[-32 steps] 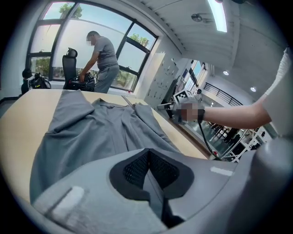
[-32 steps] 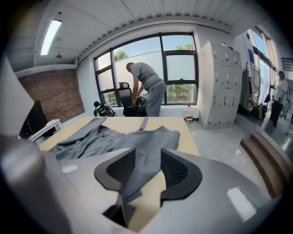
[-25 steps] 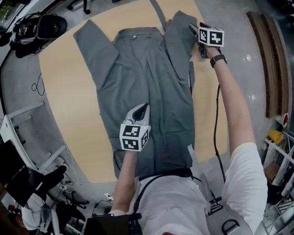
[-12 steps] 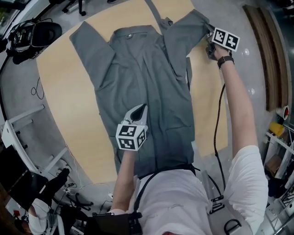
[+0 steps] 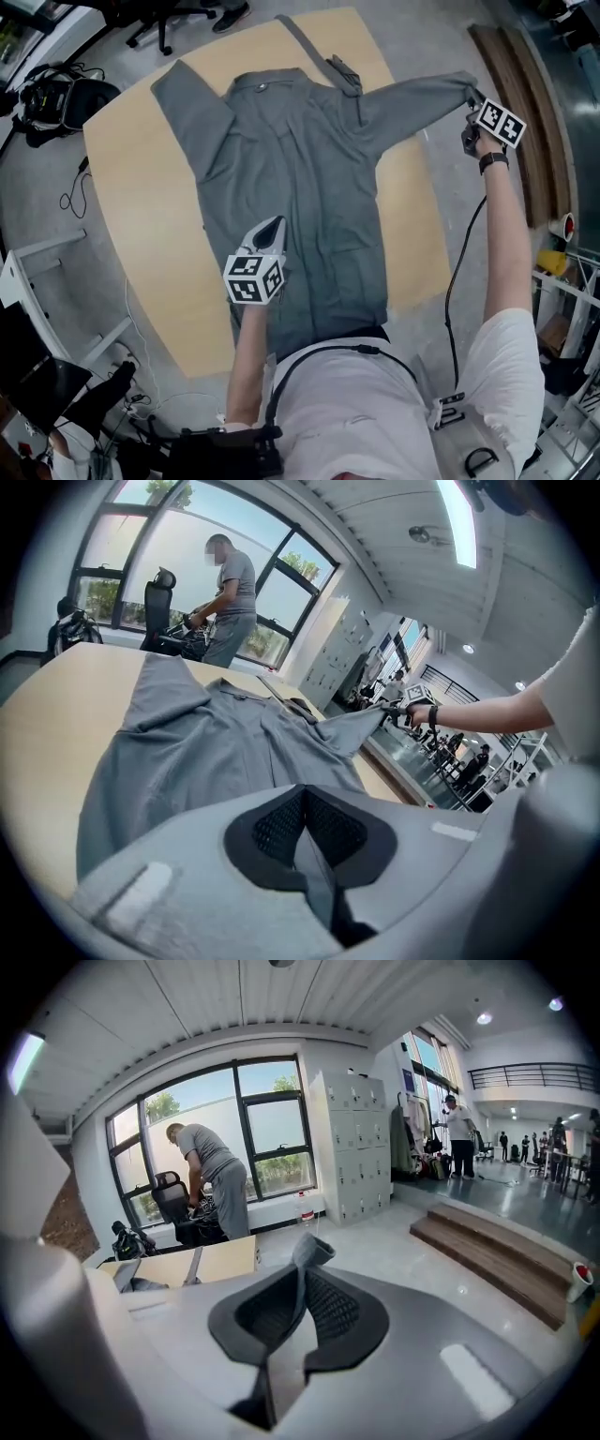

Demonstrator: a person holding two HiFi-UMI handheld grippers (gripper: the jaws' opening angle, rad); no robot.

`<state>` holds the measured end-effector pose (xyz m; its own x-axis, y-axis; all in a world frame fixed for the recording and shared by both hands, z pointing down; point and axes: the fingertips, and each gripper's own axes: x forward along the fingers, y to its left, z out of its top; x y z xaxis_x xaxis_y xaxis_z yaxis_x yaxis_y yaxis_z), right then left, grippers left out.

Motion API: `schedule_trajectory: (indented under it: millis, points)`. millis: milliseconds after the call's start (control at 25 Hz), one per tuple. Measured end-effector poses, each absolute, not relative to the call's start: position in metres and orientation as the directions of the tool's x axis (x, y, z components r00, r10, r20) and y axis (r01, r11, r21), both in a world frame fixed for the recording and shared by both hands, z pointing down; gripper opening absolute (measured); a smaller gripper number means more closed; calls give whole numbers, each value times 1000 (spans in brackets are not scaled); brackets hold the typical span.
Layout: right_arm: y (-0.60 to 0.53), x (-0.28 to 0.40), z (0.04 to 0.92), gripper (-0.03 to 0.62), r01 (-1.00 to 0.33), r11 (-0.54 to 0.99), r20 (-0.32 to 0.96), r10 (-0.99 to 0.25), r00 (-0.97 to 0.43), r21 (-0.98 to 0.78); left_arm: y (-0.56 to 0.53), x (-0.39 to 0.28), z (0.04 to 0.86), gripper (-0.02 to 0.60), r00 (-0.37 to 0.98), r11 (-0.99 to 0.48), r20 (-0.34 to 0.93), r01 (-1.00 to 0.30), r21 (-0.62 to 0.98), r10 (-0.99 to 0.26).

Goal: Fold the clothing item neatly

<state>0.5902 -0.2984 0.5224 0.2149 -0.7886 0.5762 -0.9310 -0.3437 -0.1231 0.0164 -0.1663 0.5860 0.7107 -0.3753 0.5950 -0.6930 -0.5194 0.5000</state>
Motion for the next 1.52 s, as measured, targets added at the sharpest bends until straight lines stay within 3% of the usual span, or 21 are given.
schedule_trajectory:
  millis: [160,320,520,760,960,1080,1120,1200,1360,1520]
  points:
    - [-292,569,496,32,-939,-322,537,-816,213,-117,-160,0,576,4,705,-501,584,-704,503,-403]
    - [-297,521,438,32,-951,-265,414,-893,180,-157,-157,-27,560,3,687,-472,565,-726,500,-458]
    - [-307,389,381,32,-960,-11,279,-958,-70,-279,-145,-45,556,3,667,-416,553,-744,522,-499]
    - [-306,192,374,32,-870,253,216,-904,-368,-422,-131,-78,548,5,617,-338,551,-779,528,-562]
    - [-292,45,428,32,-816,367,278,-810,-516,-447,-121,-134,554,4,564,-255,560,-806,535,-607]
    - [-270,-21,489,35,-806,403,376,-732,-569,-434,-113,-166,562,4,517,-194,582,-828,526,-628]
    - [-258,-41,517,44,-805,424,431,-688,-584,-415,-110,-176,565,4,501,-174,591,-835,521,-633]
    - [-226,-75,579,124,-793,472,558,-565,-608,-386,-104,-193,572,4,475,-141,608,-847,513,-636]
    - [-153,-97,655,197,-757,484,680,-371,-632,-439,-98,-204,586,5,463,-120,636,-855,505,-618]
    - [-132,-79,659,196,-768,434,671,-389,-632,-472,-110,-191,599,5,488,-157,649,-852,500,-584]
